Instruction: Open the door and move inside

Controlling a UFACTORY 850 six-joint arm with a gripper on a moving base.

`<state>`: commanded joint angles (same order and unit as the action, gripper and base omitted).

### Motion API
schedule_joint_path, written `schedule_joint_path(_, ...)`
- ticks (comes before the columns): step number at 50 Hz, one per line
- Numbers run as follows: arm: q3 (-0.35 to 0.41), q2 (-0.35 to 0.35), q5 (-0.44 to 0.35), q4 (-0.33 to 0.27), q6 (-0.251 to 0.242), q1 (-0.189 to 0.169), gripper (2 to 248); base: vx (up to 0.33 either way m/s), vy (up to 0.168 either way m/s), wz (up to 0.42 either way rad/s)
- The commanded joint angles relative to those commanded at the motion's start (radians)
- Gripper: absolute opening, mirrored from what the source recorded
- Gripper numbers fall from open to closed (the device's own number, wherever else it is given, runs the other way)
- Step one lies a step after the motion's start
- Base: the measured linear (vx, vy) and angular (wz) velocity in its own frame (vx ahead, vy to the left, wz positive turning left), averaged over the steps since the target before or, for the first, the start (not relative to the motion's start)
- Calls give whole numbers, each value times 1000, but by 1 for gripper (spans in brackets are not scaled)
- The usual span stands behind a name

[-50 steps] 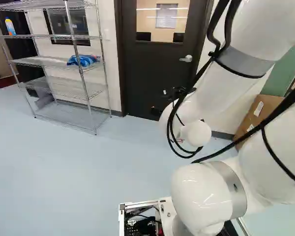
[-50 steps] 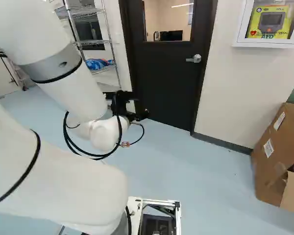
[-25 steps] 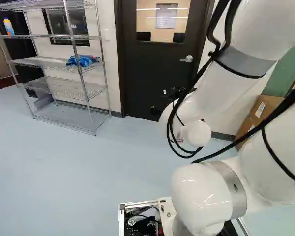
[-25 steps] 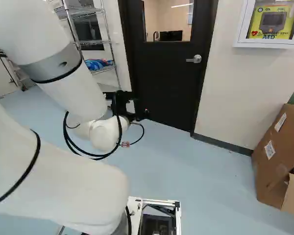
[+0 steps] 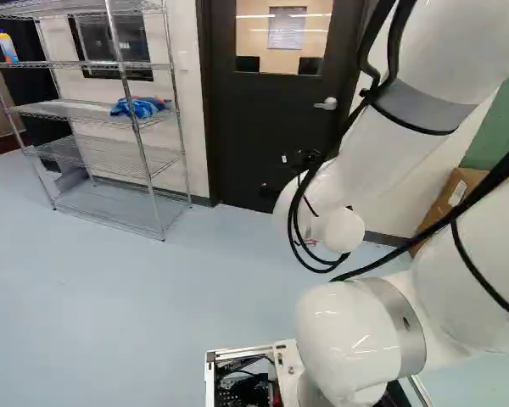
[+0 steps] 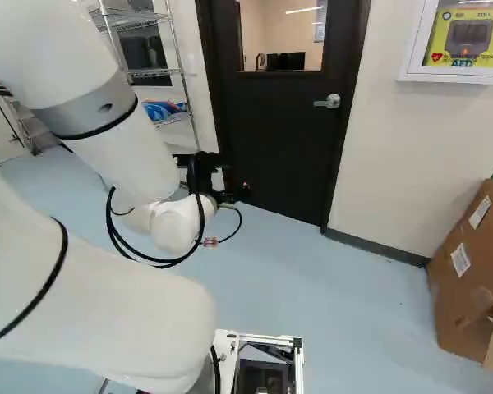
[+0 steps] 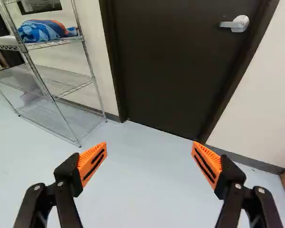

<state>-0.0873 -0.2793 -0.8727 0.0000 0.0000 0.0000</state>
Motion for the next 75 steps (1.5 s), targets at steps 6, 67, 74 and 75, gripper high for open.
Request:
schedule_joint_path(6, 0, 0, 0, 0, 0, 0, 247, 167, 70, -22)
schedule_joint_path(67, 0, 0, 0, 0, 0, 0, 247, 161, 40, -192)
schedule_joint_path(74, 0, 0, 0, 0, 0, 0, 247, 140, 65, -228)
schedule_joint_path(75, 0, 0, 0, 0, 0, 0, 247, 143, 59, -230)
